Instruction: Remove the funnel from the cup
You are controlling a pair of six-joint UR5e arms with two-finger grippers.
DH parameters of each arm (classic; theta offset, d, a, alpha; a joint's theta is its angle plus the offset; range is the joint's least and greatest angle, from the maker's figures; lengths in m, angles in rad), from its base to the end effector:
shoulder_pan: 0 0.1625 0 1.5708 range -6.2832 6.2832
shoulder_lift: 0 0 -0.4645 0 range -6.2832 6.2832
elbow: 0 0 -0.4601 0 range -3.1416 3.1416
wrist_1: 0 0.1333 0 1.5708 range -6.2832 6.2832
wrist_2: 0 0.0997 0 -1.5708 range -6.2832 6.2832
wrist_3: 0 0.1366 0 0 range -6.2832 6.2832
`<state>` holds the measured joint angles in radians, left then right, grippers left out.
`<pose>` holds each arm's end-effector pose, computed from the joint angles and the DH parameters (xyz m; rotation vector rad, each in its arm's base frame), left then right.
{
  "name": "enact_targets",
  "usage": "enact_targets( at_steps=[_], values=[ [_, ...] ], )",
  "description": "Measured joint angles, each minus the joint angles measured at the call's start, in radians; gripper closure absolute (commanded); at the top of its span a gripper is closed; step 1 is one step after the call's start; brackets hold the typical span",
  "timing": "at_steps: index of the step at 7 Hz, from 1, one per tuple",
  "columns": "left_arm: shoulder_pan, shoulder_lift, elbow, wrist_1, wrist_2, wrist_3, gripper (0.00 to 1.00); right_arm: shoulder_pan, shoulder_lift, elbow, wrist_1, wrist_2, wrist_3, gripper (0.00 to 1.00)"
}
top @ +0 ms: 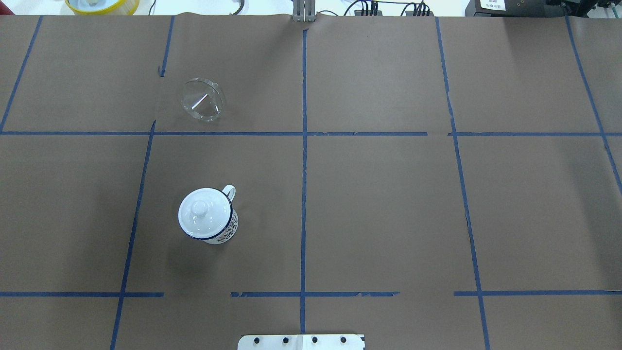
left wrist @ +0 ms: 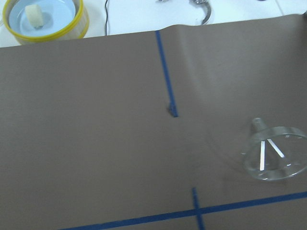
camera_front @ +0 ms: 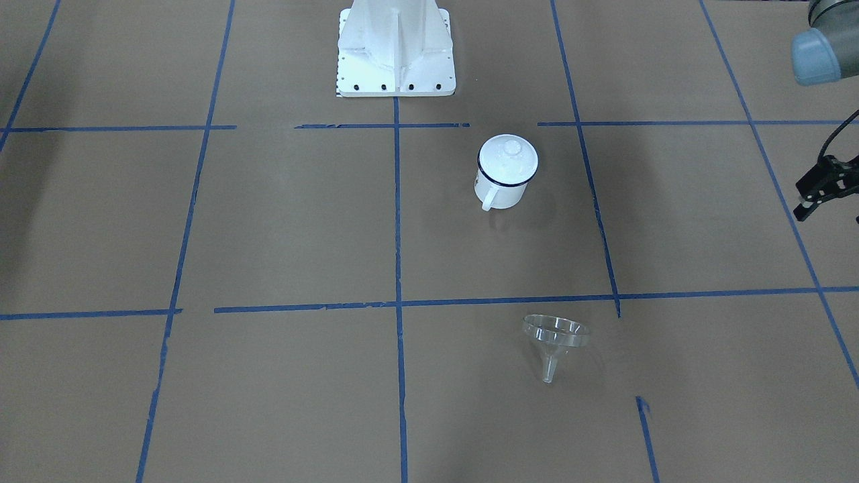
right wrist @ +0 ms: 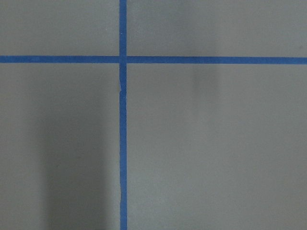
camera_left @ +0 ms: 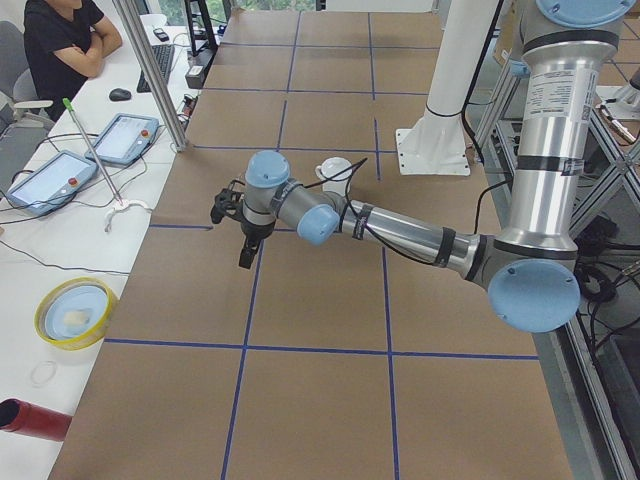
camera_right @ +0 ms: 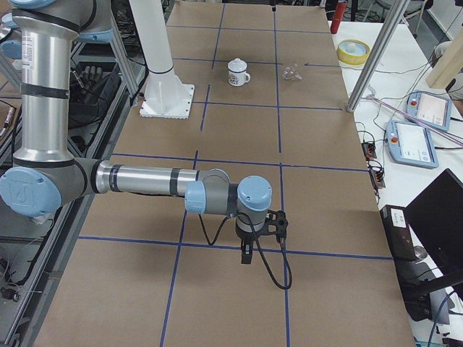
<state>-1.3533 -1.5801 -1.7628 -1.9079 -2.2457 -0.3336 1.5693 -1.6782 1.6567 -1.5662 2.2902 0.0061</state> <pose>0.0817 -0.5917 0.5754 0.3186 0.7733 0.0724 0.0425 -0.5082 0.7386 -0.0189 -0.7193 0.0105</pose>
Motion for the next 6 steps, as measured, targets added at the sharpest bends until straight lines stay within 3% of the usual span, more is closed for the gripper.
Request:
enact_targets(
  at_steps=[2,4,6],
  values=[
    [-0.099,0.101,0.003,0.082,-0.011,0.226,0.0,0.0,0.0,0.0,0.0,0.0,0.0,0.0],
    [-0.2,0.123,0.004,0.255,-0.008,0.454,0.0,0.0,0.0,0.0,0.0,0.0,0.0,0.0],
    [-0.233,0.118,0.011,0.339,-0.014,0.508,0.0,0.0,0.0,0.0,0.0,0.0,0.0,0.0]
  ],
)
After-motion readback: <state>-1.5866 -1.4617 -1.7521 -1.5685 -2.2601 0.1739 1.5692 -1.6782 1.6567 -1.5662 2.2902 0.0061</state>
